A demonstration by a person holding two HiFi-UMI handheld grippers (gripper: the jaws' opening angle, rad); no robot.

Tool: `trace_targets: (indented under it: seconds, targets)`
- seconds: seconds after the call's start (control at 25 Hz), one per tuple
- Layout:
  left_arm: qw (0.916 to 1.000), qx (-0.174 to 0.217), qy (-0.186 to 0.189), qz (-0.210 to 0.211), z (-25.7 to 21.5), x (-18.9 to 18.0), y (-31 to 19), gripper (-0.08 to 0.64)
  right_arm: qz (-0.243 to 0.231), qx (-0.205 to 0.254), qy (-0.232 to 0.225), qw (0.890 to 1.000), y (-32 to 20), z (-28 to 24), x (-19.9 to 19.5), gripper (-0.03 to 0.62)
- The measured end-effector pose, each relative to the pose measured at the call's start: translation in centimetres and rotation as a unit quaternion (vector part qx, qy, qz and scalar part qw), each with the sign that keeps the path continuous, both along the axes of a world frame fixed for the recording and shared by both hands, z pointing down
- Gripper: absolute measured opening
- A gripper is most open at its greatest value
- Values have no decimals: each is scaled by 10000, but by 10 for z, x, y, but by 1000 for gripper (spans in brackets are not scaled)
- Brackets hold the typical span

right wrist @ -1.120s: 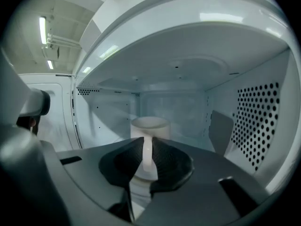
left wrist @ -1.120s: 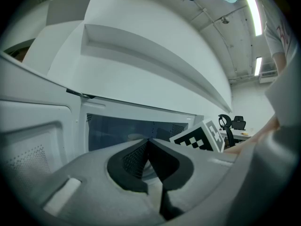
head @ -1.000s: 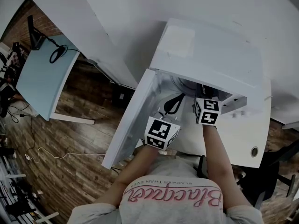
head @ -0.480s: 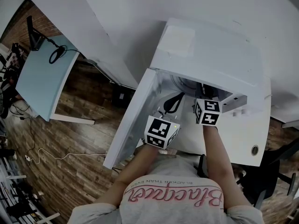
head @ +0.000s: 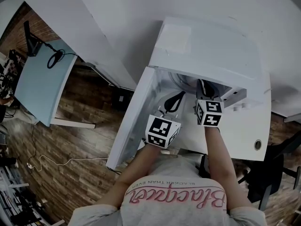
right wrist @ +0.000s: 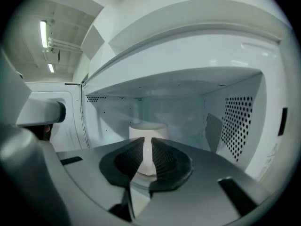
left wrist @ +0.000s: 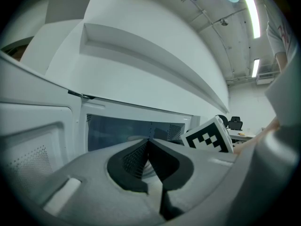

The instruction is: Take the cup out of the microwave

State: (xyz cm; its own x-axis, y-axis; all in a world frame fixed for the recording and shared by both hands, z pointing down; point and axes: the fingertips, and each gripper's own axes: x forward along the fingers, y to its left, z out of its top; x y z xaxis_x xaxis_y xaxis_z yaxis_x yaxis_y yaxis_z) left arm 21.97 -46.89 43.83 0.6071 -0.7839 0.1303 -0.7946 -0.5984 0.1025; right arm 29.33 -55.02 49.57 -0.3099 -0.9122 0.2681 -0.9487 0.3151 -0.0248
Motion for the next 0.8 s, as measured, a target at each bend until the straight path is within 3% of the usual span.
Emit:
trace_targets:
  seconds: [0.8]
  targets:
    - [9993, 169, 50, 336, -12, 8, 31, 5, 53, 346, -91, 9993, 51, -27, 5, 54]
